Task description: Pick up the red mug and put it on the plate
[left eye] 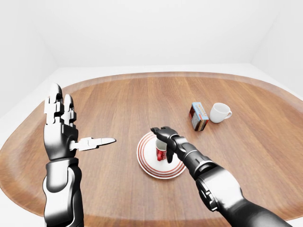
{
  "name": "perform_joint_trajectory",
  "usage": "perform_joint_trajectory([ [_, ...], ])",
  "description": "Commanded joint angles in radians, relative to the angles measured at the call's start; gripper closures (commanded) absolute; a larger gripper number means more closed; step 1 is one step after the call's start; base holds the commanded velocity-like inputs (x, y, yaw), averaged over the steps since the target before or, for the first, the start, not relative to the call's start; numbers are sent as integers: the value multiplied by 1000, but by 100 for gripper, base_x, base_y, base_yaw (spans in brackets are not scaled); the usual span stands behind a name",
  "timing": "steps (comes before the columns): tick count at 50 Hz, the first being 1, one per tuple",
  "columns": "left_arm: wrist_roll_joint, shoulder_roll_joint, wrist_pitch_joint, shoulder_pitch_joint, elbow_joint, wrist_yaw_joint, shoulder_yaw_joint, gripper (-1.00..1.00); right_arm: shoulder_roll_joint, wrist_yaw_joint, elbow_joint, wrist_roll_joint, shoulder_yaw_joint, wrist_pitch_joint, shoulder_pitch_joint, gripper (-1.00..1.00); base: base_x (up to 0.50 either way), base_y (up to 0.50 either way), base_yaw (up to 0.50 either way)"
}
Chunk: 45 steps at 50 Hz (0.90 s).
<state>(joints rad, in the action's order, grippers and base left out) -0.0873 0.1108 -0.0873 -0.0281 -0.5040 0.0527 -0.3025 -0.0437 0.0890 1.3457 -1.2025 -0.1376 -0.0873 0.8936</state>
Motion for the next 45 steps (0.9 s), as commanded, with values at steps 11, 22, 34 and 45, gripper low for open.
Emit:
perform_joint_trajectory([
  [11, -2, 1, 0, -3, -14, -4, 0, -100, 6, 7, -7, 19, 4, 0, 16, -100, 0, 0, 0],
  [22, -4, 0, 0, 0, -17, -3, -2, -100, 62, 196, -181, 142, 45, 0, 164, -100, 0, 0, 0],
  [34, -27, 71, 0, -127, -93, -29, -37, -100, 236, 425, -467, 340, 148, 143, 410, -100, 0, 0, 0],
  [45, -139, 361, 0, -684, 47, -117, -64, -100, 452, 297, -207, 602, 262, 167, 817, -100, 0, 0, 0],
])
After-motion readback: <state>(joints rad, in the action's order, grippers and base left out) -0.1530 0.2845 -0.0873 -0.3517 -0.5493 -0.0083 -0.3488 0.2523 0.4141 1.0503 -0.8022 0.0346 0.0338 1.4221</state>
